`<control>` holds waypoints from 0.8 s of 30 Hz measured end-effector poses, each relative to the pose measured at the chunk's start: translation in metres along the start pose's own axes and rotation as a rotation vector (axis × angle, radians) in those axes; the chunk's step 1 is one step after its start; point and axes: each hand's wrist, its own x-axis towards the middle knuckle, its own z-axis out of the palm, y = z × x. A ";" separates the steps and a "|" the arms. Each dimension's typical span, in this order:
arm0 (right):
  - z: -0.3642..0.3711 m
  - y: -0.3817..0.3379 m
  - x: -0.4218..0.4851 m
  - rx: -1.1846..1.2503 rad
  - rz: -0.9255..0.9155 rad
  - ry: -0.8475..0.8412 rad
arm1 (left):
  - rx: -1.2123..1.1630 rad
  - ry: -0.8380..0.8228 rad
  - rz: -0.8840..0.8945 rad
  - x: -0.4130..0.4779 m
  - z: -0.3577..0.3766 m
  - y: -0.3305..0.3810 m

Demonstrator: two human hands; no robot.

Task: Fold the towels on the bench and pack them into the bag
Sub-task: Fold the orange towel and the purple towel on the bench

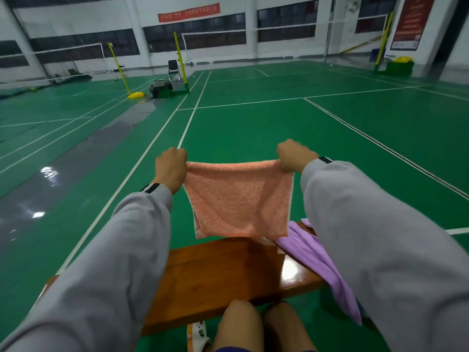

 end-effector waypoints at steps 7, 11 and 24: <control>0.003 0.010 -0.001 -0.008 -0.029 0.035 | -0.126 0.093 0.058 0.005 0.005 -0.005; 0.000 0.013 -0.005 -0.017 -0.016 0.039 | -0.175 0.093 0.038 0.009 0.007 -0.008; 0.006 0.034 -0.001 0.638 0.121 0.098 | -1.166 -0.374 -0.493 0.011 0.009 -0.028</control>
